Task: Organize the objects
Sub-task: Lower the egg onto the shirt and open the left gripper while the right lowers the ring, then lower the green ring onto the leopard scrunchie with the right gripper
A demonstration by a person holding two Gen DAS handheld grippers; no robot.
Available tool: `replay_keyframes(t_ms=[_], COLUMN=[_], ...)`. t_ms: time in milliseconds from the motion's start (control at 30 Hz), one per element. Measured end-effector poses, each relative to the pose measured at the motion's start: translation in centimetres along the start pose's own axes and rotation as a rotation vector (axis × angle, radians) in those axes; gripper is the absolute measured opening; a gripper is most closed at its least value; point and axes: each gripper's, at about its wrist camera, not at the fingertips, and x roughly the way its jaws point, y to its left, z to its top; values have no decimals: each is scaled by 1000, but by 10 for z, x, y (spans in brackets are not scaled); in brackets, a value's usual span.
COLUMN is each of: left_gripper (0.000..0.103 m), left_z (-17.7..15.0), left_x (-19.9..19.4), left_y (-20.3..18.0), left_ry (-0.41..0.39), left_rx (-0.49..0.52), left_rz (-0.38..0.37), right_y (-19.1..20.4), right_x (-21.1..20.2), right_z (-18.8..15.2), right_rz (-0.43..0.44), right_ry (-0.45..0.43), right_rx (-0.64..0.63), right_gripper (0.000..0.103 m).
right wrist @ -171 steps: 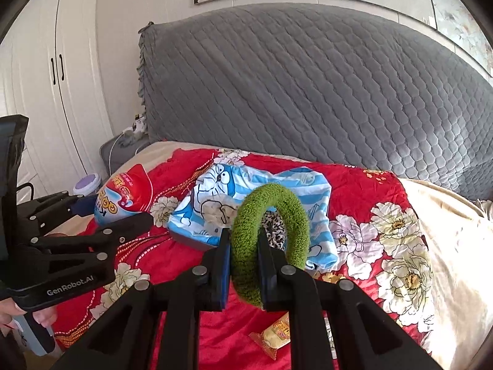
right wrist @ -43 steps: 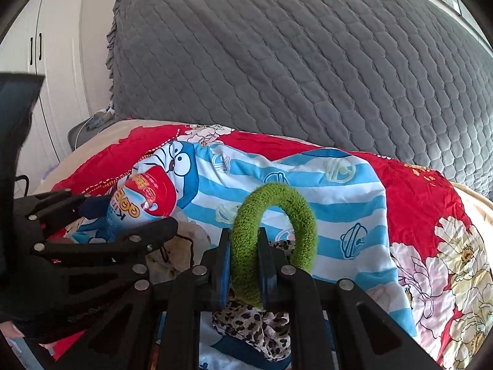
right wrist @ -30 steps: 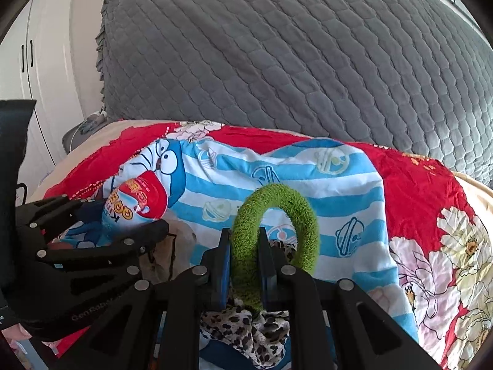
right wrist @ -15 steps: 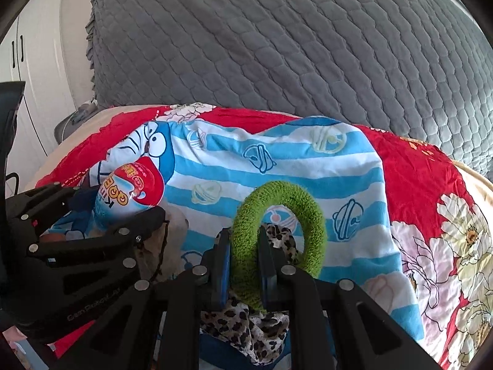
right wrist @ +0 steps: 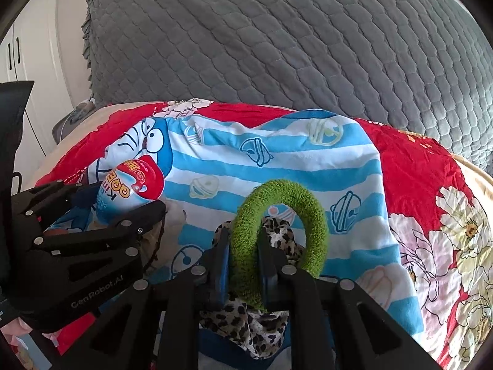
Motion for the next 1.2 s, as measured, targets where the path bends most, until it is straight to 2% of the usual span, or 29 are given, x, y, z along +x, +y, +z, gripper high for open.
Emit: replay_keyframes(t_ms=[400,633,1067,1200], left_gripper=[58,64,70,73], left_z=[-5,-11,-16,-15], left_x=[-1,-4,-9,-12], left_y=[6,13,14,13], left_ry=[12,17,25,27], left_rx=[-11,-16,-23,-36], left_rz=[-8,7,-24,-37], right_y=[2,4,4,3], right_x=[-1,-2,-6,-9], right_z=[0,0,0,1], right_rz=[10,7,5,2], right_ry=[21,23,19,14], right_rx=[11,15,21,21], right_gripper=[25,33,36,41])
